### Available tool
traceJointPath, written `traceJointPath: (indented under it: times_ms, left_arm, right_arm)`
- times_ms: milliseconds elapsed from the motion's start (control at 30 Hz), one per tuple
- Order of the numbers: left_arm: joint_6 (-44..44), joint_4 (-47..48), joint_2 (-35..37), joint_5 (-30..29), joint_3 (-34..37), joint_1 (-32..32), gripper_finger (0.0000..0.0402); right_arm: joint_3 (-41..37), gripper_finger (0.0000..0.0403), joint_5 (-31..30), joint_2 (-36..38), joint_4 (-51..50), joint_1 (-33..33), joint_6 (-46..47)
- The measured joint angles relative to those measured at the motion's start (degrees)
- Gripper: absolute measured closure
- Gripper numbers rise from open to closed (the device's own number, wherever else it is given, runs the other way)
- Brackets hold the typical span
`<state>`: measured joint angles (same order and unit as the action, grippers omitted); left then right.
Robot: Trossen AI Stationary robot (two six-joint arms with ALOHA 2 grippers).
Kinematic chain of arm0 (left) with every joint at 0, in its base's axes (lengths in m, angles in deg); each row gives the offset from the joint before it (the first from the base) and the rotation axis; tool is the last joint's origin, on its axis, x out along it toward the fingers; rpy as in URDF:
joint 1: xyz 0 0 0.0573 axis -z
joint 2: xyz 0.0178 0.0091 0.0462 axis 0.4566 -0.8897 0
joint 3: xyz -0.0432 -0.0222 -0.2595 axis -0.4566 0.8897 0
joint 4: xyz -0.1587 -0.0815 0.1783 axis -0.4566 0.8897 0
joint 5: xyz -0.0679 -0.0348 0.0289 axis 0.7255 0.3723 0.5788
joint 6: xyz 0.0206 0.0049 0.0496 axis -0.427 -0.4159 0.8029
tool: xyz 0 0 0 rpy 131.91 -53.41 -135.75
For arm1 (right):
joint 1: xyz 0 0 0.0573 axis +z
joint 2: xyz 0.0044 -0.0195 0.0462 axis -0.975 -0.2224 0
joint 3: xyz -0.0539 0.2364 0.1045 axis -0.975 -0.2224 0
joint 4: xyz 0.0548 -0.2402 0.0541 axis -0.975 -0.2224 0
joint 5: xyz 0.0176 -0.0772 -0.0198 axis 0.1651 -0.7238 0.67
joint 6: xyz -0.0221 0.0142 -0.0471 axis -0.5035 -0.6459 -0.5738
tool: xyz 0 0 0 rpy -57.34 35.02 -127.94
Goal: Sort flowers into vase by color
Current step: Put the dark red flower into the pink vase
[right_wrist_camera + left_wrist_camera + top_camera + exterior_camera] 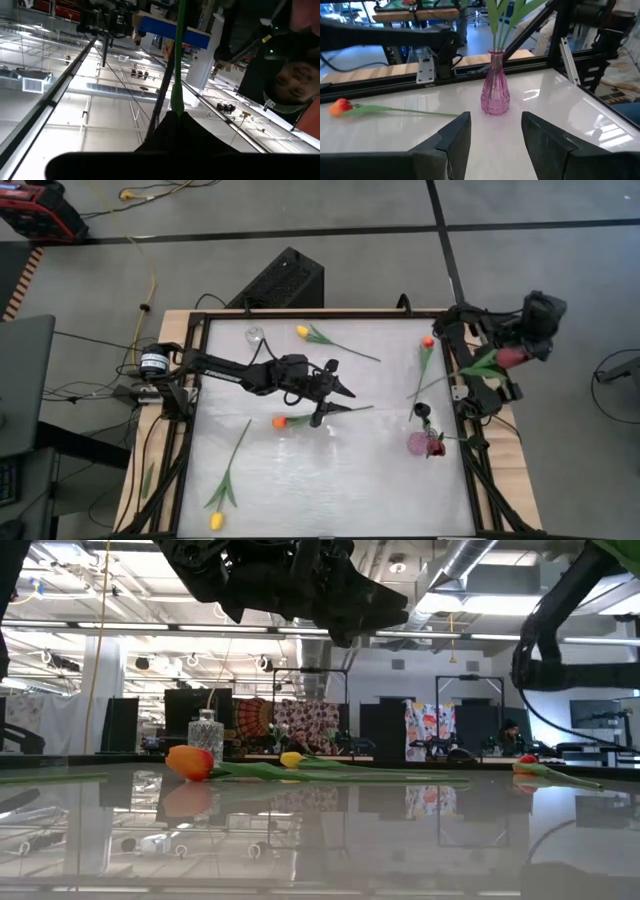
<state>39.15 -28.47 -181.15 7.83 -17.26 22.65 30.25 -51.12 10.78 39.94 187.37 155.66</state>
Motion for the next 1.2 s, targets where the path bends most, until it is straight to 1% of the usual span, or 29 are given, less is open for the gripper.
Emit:
traceJointPath:
  times_ms: [133,233,300,367,433,600,700,767,900,1000,1100,1200]
  left_arm:
    - [-0.8,-2.5,0.0,0.3,0.0,0.0,0.0237]
    - [-0.7,-8.4,0.0,1.1,0.0,0.0,0.0237]
    - [-0.4,-11.2,-0.1,1.1,-1.3,0.0,0.0237]
    - [0.7,-11.1,-0.1,1.1,-4.4,-0.3,0.0237]
    - [2.7,-7.2,-0.1,1.3,-8.9,-0.7,0.0237]
    - [8.7,11.0,-1.0,0.8,-21.8,-1.0,0.0237]
    - [10.9,12.9,-1.9,0.9,-26.6,-0.4,0.0237]
    - [12.6,11.5,-3.6,0.6,-29.4,0.1,0.0237]
    - [12.5,12.6,-7.4,-0.5,-32.7,0.6,0.0237]
    - [11.5,13.5,-8.4,-0.8,-33.3,0.8,0.0237]
    - [10.0,15.6,-8.4,-0.8,-33.3,0.8,0.0237]
    - [9.2,16.4,-8.5,-0.8,-33.3,0.8,0.0237]
  right_arm:
    - [0.0,0.0368,-0.2,3.1,0.0,0.0,-7.2]
    - [0.0,0.0365,-0.2,4.3,-0.2,0.0,-10.8]
    - [0.0,0.0365,-0.2,4.5,-0.6,0.0,-11.4]
    - [0.0,0.0367,-0.1,4.4,-0.8,0.0,-11.7]
    - [0.0,0.0368,0.0,4.4,-1.4,0.0,-11.8]
    - [0.0,0.0367,0.5,4.4,-4.5,0.0,-12.0]
    - [0.0,0.0366,1.0,4.4,-5.6,0.0,-12.2]
    - [0.0,0.0366,1.6,4.4,-6.1,0.0,-12.2]
    - [0.0,0.0365,3.5,4.4,-7.4,0.0,-13.0]
    - [0.0,0.0365,6.2,4.4,-11.4,0.0,-13.8]
    - [0.0,0.0365,12.3,4.4,-17.7,0.0,-12.8]
    - [0.0,0.0365,19.9,4.3,-24.1,0.0,-10.3]
